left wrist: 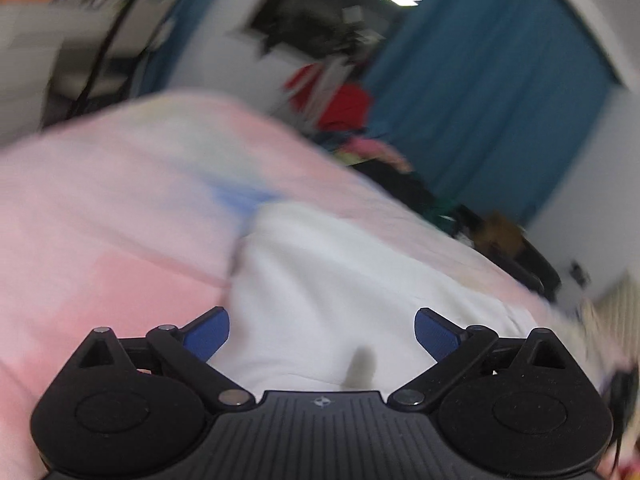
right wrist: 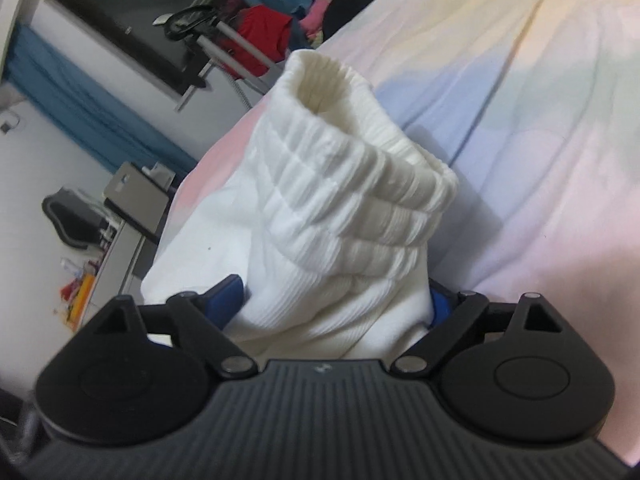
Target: Fold clothes
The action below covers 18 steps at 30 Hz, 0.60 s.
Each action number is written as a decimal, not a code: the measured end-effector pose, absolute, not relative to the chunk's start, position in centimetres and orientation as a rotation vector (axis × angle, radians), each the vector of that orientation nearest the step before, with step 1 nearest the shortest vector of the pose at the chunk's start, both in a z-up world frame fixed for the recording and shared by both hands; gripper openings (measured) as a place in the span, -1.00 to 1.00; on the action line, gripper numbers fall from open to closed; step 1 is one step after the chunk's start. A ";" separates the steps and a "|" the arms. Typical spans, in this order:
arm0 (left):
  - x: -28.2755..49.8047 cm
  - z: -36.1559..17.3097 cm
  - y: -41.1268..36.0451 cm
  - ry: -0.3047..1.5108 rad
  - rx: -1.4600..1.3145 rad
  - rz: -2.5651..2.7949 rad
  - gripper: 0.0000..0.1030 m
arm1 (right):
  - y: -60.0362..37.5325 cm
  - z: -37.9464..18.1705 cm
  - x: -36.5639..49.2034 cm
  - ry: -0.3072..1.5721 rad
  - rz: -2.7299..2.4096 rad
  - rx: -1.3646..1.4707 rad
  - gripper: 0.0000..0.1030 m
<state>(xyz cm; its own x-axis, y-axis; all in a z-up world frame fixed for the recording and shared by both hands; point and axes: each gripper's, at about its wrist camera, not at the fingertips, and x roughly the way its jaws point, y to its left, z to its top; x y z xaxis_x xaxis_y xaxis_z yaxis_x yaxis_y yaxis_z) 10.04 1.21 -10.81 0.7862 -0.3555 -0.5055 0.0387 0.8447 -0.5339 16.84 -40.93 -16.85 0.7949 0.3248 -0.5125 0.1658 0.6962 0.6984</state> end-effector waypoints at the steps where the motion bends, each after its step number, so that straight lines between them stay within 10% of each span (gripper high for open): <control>1: 10.7 -11.7 1.8 0.678 -0.581 -0.219 0.93 | -40.9 -17.0 16.9 0.663 0.085 0.820 0.71; 10: 11.5 -13.0 2.2 0.745 -0.618 -0.259 0.57 | -41.2 -14.1 16.5 0.574 0.114 0.838 -0.18; 18: 9.5 -8.6 3.1 0.630 -0.640 -0.275 -0.14 | -41.6 -9.4 15.4 0.488 0.147 0.813 -0.37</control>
<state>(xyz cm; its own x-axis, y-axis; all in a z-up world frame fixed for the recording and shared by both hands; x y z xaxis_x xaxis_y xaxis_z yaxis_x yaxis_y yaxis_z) 9.52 3.14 -8.56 0.7806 -0.4236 -0.4596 0.0495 0.7748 -0.6302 15.44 -41.63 -9.36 0.8796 0.3089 -0.3616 0.0587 0.6840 0.7272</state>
